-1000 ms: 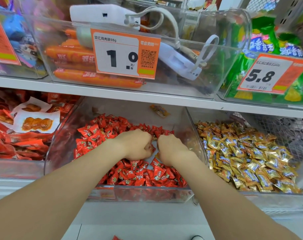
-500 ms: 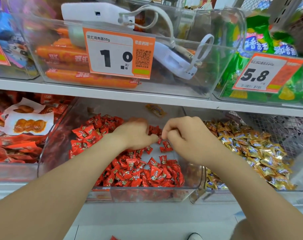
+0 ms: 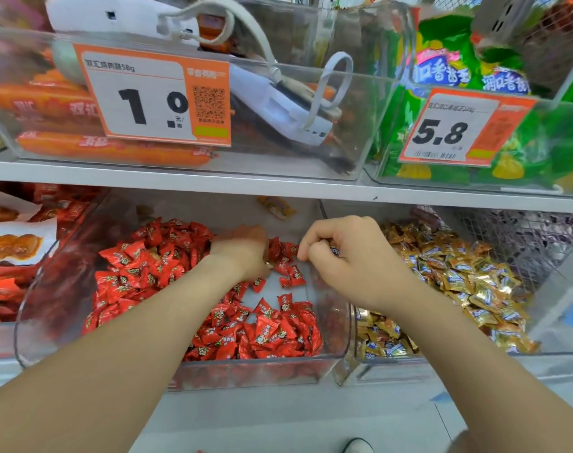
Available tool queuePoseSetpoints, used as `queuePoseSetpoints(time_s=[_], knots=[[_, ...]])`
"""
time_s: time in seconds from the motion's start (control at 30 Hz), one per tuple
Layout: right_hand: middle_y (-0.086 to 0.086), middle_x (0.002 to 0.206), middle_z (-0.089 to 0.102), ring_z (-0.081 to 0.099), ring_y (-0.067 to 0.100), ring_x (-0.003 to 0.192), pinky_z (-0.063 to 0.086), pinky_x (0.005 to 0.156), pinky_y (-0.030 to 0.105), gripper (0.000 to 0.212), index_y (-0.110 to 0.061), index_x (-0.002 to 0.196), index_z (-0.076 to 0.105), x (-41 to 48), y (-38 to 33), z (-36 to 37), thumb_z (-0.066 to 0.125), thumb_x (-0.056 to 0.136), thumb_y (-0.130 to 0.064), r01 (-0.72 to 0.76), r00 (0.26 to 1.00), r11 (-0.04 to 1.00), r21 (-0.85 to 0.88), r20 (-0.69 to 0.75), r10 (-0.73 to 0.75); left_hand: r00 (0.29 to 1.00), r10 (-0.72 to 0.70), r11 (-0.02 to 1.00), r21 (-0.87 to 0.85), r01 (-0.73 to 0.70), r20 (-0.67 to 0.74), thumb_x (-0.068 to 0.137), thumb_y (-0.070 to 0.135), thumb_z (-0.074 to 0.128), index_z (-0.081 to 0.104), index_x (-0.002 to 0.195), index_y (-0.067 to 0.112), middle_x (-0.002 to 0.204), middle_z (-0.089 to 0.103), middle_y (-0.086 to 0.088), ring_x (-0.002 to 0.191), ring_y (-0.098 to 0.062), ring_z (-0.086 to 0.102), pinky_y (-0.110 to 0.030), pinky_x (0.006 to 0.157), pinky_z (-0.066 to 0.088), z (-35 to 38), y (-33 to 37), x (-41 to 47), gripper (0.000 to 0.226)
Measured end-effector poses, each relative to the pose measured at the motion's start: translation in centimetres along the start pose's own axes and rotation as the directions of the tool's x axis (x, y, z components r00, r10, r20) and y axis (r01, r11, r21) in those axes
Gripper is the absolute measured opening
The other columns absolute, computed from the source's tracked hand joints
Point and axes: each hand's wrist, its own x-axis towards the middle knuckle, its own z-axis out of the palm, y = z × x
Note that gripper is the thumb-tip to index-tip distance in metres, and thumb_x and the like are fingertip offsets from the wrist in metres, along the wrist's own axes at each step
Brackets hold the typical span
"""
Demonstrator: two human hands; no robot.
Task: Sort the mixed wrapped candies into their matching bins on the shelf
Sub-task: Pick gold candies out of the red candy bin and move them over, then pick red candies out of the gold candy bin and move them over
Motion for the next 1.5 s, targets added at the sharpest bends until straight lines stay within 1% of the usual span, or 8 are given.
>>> queuePoseSetpoints(time_s=[0.23,0.47,0.67,0.8,0.87,1.03,1.33,1.5], knots=[[-0.017,0.05,0.059,0.049,0.006,0.043,0.035,0.046,0.014,0.031,-0.022,0.08,0.077,0.2,0.0,-0.1,0.053,0.092,-0.008,-0.052,0.999,0.998,0.043,0.0,0.052,0.999,0.002,1.0,-0.003,-0.002,0.039,0.083,0.045,0.071,0.06,0.087,0.021,0.094,0.066,0.003,0.087,-0.021,0.065,-0.032,0.073,0.055,-0.7,-0.2,-1.6,0.026],[-0.002,0.055,0.051,0.045,0.015,0.054,0.035,0.051,0.029,0.027,-0.002,0.076,0.061,-0.3,0.9,-1.4,0.044,0.095,-0.013,-0.304,0.952,0.947,0.102,0.0,0.306,0.986,-0.051,0.861,-0.508,-0.036,-0.158,0.094,0.041,0.067,0.07,0.09,0.027,0.078,0.066,0.008,0.068,-0.006,0.059,-0.023,0.057,0.042,-5.2,-0.1,-6.2,0.015],[-0.002,0.075,0.062,0.053,0.012,0.054,0.04,0.047,0.023,0.023,-0.02,0.096,0.071,-3.0,5.9,-5.2,0.052,0.098,-0.008,-0.474,0.88,0.878,0.059,0.047,0.472,0.991,-0.072,0.754,-0.656,-0.021,-0.114,0.099,0.037,0.065,0.072,0.084,0.029,0.065,0.061,0.0,0.046,-0.006,0.045,-0.029,0.051,0.038,-5.5,0.3,-11.7,0.018],[0.008,0.077,0.069,0.042,0.017,0.044,0.034,0.043,0.022,0.045,-0.035,0.111,0.074,-5.5,8.4,-8.2,0.056,0.092,0.002,-0.395,0.917,0.897,0.197,0.031,0.397,0.969,0.023,0.826,-0.542,-0.157,-0.246,0.1,0.037,0.063,0.067,0.086,0.031,0.07,0.066,0.006,0.054,-0.007,0.054,-0.021,0.054,0.04,-7.0,4.2,-14.1,0.015],[-0.007,0.085,0.075,0.036,0.018,0.04,0.03,0.042,0.021,0.053,-0.035,0.112,0.075,-6.8,9.5,-9.1,0.053,0.091,0.008,-0.366,0.926,0.902,0.229,-0.011,0.378,0.939,0.078,0.826,-0.506,-0.249,-0.334,0.101,0.037,0.061,0.064,0.088,0.032,0.071,0.065,0.012,0.061,-0.008,0.059,-0.022,0.058,0.041,-7.8,7.2,-14.9,0.014],[-0.009,0.07,0.072,0.046,0.002,0.039,0.034,0.042,0.013,0.037,-0.024,0.094,0.08,-9.0,12.0,-9.9,0.056,0.096,0.004,-0.39,0.861,0.884,0.257,-0.238,0.45,0.863,0.314,0.853,-0.281,-0.44,-0.396,0.103,0.043,0.051,0.051,0.101,0.036,0.081,0.058,0.011,0.08,-0.015,0.06,-0.041,0.071,0.052,-8.2,15.8,-14.2,0.007],[0.004,0.076,0.077,0.067,0.028,0.065,0.058,0.06,0.044,0.026,-0.028,0.088,0.08,-10.4,12.9,-11.0,0.062,0.088,-0.009,-0.418,0.835,0.858,0.3,-0.244,0.492,0.899,0.428,0.9,-0.132,-0.415,0.094,0.105,0.039,0.052,0.04,0.147,0.028,0.133,0.039,-0.007,0.114,-0.031,0.055,-0.047,0.101,0.048,-4.7,21.3,-6.4,0.045],[-0.009,0.063,0.07,0.063,0.005,0.058,0.049,0.056,0.022,0.028,-0.032,0.085,0.077,-8.9,9.5,-9.3,0.061,0.093,-0.01,-0.327,0.92,0.937,0.12,-0.185,0.345,0.834,0.493,0.864,0.024,-0.504,-0.247,0.099,0.034,0.049,0.063,0.122,0.03,0.107,0.06,0.005,0.104,-0.023,0.054,-0.045,0.091,0.049,-6.1,18.2,-9.0,0.027]])
